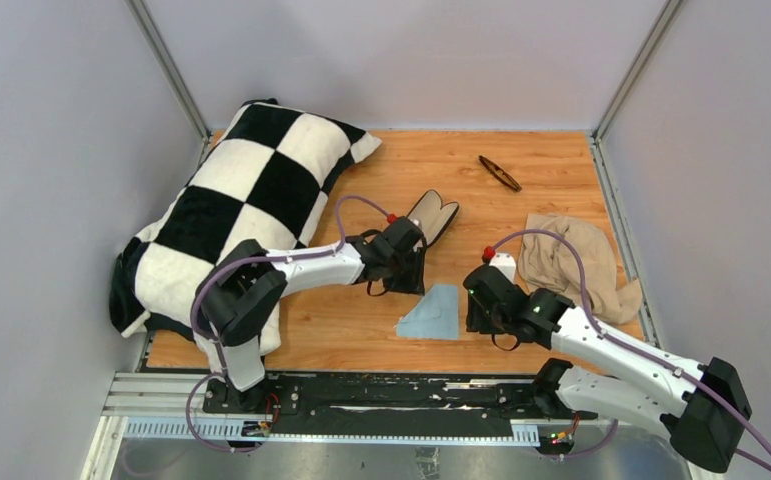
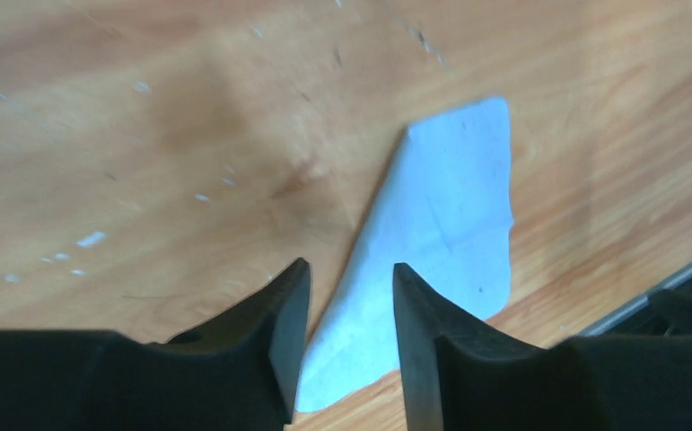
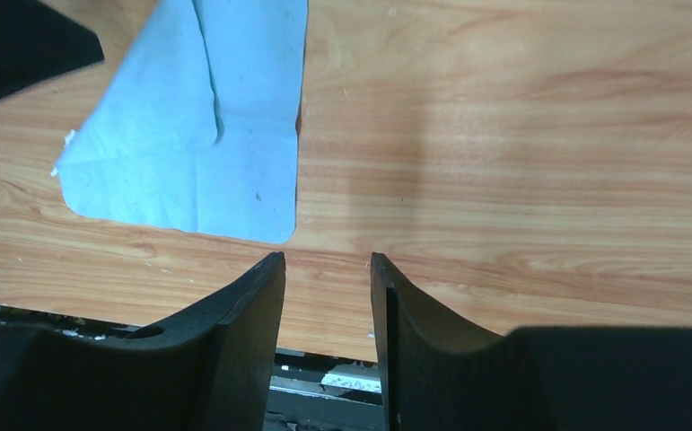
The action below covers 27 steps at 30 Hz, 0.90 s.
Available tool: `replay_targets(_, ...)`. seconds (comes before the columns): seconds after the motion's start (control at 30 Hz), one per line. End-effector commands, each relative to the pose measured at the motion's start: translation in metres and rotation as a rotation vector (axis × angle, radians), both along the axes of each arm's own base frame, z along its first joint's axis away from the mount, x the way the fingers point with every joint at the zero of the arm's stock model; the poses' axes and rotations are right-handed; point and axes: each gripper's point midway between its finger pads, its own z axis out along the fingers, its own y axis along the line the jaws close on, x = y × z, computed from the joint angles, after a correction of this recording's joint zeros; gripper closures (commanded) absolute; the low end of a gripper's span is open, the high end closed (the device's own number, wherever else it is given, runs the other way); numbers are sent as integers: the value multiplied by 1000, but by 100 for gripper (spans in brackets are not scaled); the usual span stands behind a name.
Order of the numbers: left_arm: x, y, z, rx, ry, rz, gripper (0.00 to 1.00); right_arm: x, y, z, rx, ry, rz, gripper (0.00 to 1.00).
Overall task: Organize the sunglasses
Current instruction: Move the sunglasses case at the center of the board.
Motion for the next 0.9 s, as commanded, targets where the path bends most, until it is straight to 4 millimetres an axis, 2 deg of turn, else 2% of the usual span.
replay_targets(0.0, 22, 21, 9, 130, -45, -23, 51, 15, -17, 18, -82, -72, -24, 55)
replay_targets(0.03, 27, 24, 19, 158, -71, -20, 47, 16, -15, 22, -71, -84, -24, 55)
replay_targets(0.13, 22, 36, 37, 167, -103, 6, 46, 23, -11, 33, -44, -130, -18, 55)
replay_targets(0.2, 13, 44, 43, 137, -114, 38, 47, 24, -10, 33, -42, -131, -20, 55)
replay_targets(0.27, -1, 51, 42, 94, -109, 73, 48, 20, -9, 25, -39, -100, -31, 55)
replay_targets(0.4, -29, 57, 21, 39, -49, 141, 47, 11, 2, 5, 18, -34, -35, 55)
replay_targets(0.6, -62, 45, 8, -18, -17, 83, 47, 8, 6, -6, 50, -9, -51, 55)
replay_targets(0.73, -67, 42, -4, -65, 25, 128, 49, 10, 6, -3, 49, -25, -51, 55)
replay_targets(0.87, -65, 52, -13, -21, 23, 169, 52, 10, 5, -2, 52, -31, -52, 55)
